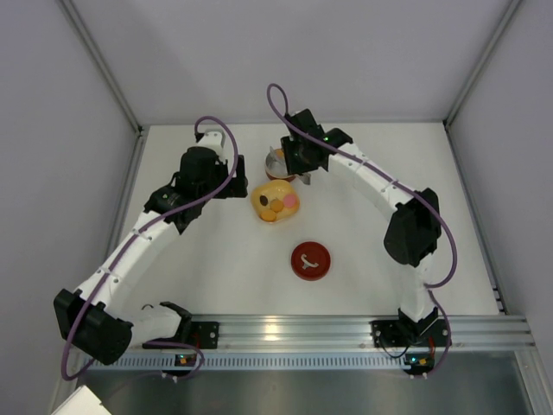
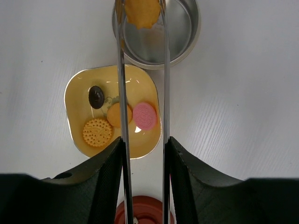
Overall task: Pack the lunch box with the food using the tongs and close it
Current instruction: Place the fake food in the packing box.
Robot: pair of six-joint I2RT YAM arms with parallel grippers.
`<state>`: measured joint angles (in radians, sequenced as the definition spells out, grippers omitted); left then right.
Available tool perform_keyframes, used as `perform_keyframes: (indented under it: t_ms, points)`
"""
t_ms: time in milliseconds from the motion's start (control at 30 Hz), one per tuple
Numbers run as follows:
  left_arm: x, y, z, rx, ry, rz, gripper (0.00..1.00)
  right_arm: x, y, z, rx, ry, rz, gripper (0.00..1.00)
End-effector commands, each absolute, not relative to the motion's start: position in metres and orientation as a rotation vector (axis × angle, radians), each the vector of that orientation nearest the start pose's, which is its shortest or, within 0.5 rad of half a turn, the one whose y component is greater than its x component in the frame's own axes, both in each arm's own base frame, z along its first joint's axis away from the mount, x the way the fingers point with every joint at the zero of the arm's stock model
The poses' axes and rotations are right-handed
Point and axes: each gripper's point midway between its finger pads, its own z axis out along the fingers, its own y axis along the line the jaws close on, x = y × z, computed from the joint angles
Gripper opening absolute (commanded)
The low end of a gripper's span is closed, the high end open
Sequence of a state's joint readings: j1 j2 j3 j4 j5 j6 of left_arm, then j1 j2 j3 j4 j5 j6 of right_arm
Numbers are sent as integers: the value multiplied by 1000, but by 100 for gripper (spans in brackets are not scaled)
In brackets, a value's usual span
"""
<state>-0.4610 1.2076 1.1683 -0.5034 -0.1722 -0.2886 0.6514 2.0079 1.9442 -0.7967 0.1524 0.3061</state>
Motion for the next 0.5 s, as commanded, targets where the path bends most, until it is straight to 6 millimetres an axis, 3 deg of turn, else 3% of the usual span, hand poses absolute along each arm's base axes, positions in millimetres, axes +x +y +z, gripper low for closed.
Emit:
perform_keyframes:
  t_ms: [0,333,467]
  points:
    - [336,-147,248,82,2114,-270,99,421,298,185,-347,2390,252,41]
    - [336,-147,249,84,2111,-274,99,415,296,194,-348,2385,265,48]
    - [336,-148,249,85,2112,-277,99,399,294,216,-357,2347,304,47]
